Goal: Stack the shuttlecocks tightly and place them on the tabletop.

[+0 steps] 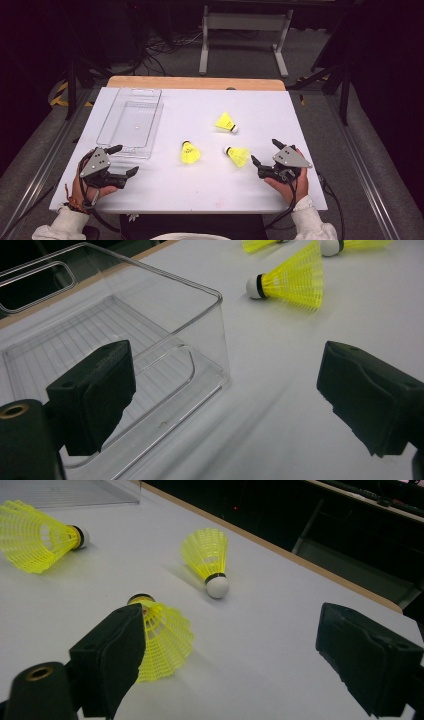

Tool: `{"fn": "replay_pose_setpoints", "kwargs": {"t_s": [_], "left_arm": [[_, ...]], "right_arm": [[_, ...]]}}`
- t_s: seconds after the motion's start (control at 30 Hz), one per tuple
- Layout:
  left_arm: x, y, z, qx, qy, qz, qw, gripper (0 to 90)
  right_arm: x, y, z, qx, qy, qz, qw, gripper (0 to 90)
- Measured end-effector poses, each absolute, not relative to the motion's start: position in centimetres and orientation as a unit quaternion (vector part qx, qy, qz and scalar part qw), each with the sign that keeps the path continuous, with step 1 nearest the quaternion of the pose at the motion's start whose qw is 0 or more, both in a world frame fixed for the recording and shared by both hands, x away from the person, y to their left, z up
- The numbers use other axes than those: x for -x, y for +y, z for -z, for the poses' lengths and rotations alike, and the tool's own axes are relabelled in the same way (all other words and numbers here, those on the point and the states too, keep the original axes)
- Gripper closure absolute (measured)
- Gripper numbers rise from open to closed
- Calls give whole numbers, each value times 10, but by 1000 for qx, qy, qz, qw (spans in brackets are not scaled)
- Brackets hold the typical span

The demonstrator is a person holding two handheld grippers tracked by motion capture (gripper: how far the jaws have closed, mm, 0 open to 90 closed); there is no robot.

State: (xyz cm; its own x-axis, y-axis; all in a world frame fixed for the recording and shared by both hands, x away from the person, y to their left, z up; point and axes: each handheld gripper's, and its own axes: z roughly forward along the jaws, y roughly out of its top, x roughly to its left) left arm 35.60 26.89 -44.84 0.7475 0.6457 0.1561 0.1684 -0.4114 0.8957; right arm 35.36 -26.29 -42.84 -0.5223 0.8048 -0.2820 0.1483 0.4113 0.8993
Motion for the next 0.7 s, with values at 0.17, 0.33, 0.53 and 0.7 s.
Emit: {"fn": "replay_pose_setpoints", "kwargs": {"t_s": [0.17, 0.33, 0.53, 0.7], "left_arm": [[-354, 268, 447, -802, 250, -245, 483, 104], [-353, 264, 439, -799, 247, -250, 488, 130], [-357, 246, 416, -798, 223, -236, 508, 152], [-371, 200, 395, -827, 175, -226, 484, 219]], "right_arm": [[-354, -263, 428, -319, 753, -437, 374, 130], [-353, -261, 425, -321, 752, -431, 383, 131], [-351, -259, 424, -321, 752, -429, 384, 133], [-353, -260, 425, -330, 753, -423, 381, 140]]}}
